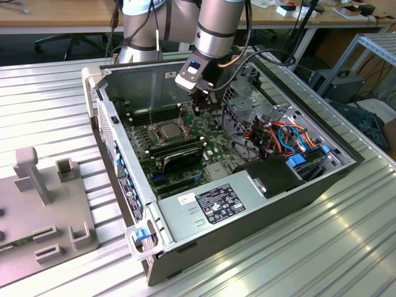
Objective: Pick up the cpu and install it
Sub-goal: 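Close the cpu cover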
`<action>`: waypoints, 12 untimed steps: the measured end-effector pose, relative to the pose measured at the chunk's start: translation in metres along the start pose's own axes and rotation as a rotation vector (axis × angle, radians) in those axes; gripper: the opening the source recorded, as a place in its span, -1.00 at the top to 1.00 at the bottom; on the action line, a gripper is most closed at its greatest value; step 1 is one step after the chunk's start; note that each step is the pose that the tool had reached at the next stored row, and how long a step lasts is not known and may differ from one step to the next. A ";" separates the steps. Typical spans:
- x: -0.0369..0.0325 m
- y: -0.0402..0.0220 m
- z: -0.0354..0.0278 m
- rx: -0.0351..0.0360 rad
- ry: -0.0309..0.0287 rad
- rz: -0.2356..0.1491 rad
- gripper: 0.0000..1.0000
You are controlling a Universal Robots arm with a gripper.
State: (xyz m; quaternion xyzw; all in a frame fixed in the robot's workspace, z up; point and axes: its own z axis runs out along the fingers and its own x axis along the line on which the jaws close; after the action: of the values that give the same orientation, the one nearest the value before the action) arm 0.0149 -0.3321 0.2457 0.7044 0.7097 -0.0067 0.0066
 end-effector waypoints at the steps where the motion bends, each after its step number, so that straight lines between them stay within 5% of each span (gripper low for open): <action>1: 0.0000 -0.0034 0.0000 0.0000 0.0000 0.000 0.79; 8: 0.0004 -0.0280 0.0002 -0.0003 0.0003 0.000 0.79; 12: 0.0004 -0.0293 0.0001 -0.0002 0.0001 0.000 0.79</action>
State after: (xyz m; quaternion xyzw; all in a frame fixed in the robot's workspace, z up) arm -0.0144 -0.3320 0.2455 0.7044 0.7097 -0.0066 0.0066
